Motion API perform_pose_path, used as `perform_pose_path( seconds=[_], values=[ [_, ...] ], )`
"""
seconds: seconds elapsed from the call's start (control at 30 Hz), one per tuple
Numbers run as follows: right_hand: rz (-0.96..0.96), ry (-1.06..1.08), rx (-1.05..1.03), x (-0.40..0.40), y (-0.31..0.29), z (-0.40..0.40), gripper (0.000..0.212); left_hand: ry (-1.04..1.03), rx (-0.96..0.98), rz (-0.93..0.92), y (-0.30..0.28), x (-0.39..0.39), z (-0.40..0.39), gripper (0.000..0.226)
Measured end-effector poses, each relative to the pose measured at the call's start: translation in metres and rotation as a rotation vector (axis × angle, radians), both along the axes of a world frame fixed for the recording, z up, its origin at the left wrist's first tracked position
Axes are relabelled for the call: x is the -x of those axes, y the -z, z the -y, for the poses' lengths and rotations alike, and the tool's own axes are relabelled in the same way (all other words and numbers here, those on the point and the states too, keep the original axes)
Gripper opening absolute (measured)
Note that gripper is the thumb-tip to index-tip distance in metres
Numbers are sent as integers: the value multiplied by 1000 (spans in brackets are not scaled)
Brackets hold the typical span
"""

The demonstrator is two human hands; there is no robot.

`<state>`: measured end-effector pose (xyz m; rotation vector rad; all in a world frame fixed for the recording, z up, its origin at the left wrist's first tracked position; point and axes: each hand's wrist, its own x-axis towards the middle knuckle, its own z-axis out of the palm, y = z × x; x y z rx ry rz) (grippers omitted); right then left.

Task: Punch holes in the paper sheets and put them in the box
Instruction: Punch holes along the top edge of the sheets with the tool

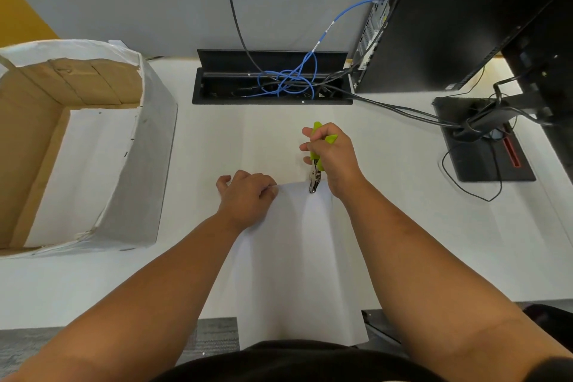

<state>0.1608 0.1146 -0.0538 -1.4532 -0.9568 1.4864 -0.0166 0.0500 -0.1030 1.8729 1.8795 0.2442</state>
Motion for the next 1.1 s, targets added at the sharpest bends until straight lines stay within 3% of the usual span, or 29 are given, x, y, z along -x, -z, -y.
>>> perform_pose_path(
  seconds=[0.43,0.57,1.1],
  values=[
    [1,122,-71,-12,9,13,36,41,5,18,6,-8,5,27],
    [-15,94,-86,-18,12,9,25,8,36,14,8,-15,5,25],
    [-49,128,-80,-32,20,7,17,-10,44,82,14,-21,5,20]
  ],
)
